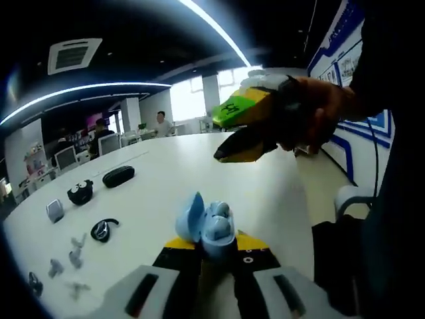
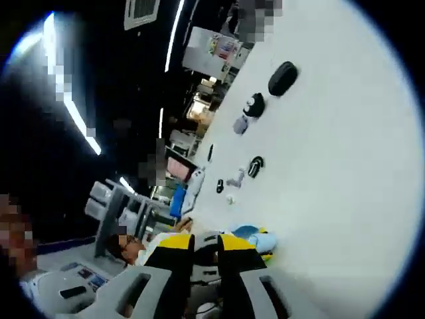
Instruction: Pick up the earbuds from the table and place the earbuds into the earbud case
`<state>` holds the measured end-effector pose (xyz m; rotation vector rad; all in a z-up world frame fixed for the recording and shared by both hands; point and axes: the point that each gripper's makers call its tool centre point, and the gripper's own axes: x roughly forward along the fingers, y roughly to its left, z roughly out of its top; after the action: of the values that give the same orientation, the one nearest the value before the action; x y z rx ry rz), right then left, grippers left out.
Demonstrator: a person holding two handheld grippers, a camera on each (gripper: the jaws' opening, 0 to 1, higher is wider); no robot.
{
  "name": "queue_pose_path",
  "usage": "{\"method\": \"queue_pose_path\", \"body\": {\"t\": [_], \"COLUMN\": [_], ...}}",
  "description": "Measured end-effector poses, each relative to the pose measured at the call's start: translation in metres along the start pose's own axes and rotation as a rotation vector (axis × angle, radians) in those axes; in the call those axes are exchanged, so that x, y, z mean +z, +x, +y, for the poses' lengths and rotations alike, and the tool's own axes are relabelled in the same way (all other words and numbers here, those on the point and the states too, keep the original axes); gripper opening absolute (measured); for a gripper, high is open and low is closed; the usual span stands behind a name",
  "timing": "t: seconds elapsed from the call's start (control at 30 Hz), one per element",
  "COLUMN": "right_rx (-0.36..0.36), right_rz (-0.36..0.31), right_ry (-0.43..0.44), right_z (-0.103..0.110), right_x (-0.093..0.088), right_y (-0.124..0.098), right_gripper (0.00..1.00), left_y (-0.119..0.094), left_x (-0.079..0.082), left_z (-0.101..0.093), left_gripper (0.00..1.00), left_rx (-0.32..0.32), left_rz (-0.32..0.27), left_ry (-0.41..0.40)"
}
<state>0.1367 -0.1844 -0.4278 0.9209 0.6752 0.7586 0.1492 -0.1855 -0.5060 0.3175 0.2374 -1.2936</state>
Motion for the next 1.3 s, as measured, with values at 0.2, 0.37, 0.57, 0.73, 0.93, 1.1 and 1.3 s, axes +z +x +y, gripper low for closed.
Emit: {"method": "queue_pose_path", "body": {"t": [0.2,0.37,0.57,0.73,0.93,1.1,1.3], "right_rx": [-0.054,-0.090,-0.112,-0.075,-0.086,-0.075,-0.077], "right_rz": [0.179,0.281,0.402,0.519,0.695,0.802,0.907], "right_ry": [-0.498,-0.784,-1.158,-1.344,-1.546,-1.630,-1.701], "right_z": [-0.002,-0.010,-0.020,-0.023,-0.038,-0.044,-0.055], "right_x": [-0.009,-0.011,-0.008,-0.012,-0.016,-0.020,-0.022], "right_y": [0.000,0.003,0.008,0.014,0.022,0.031,0.031], "right_gripper": [0.17,0.21,0.32,0.38,0.40,0.40,0.37], "left_y": [0.000,0.000,-0.001,0.000,0.001,0.002,0.002], "left_x": [-0.001,-0.002,-0.003,-0.002,-0.002,-0.001,-0.001], "left_z": [0.001,-0.001,-0.002,-0.001,-0.001,-0.002,-0.005], "left_gripper": [0.20,0.20,0.20,0.20,0.20,0.20,0.20], "left_rx": [-0.023,-0.046,-0.052,-0.056,-0.065,-0.064,-0.074], "left_rz": [0.018,0.037,0.050,0.064,0.086,0.100,0.103], "left_ry": [-0.042,-0.080,-0.098,-0.101,-0.083,-0.065,-0.048]}}
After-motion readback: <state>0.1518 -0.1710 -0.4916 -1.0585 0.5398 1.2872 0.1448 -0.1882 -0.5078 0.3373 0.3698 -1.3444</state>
